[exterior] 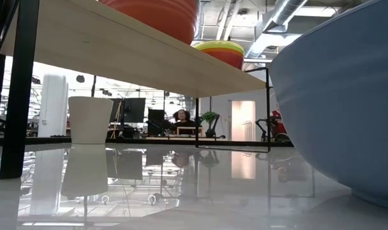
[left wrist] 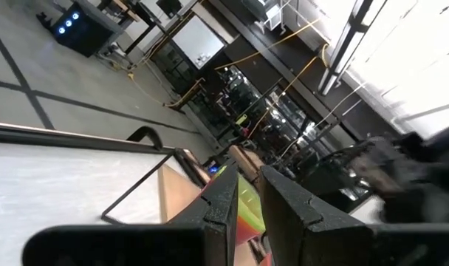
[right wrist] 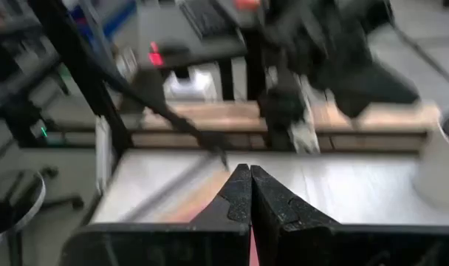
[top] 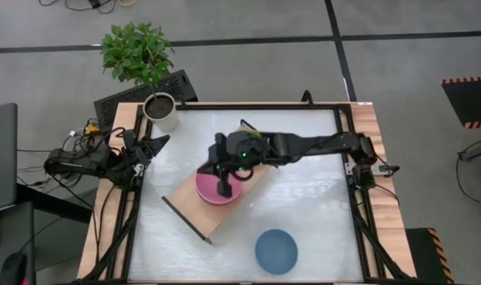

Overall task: Place and stack bowls onto a shelf
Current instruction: Stack the pink bowl on top of the green bowl into the shelf

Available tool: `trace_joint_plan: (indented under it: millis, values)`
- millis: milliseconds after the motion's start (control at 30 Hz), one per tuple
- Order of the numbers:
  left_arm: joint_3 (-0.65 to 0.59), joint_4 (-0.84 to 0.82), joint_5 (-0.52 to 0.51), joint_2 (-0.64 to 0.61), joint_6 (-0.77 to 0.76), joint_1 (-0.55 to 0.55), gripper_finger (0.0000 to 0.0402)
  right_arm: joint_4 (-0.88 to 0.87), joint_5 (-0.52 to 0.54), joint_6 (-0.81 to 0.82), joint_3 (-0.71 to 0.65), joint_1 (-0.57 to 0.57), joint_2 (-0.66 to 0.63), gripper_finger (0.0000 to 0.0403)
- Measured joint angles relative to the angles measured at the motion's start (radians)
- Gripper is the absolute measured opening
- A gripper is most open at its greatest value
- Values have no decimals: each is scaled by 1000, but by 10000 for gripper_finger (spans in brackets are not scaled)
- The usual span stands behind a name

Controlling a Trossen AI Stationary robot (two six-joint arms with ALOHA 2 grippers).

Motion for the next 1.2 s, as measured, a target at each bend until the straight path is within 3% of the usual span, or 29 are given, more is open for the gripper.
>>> trace_joint_plan:
  millis: [500, 1200]
  values:
    - [0, -32, -2, 0, -40, 0, 43, 67, -40, 22, 5, 41, 109, 19]
    - [0, -37, -1, 0, -45, 0, 43, -17, -49, 24, 5, 15, 91, 19]
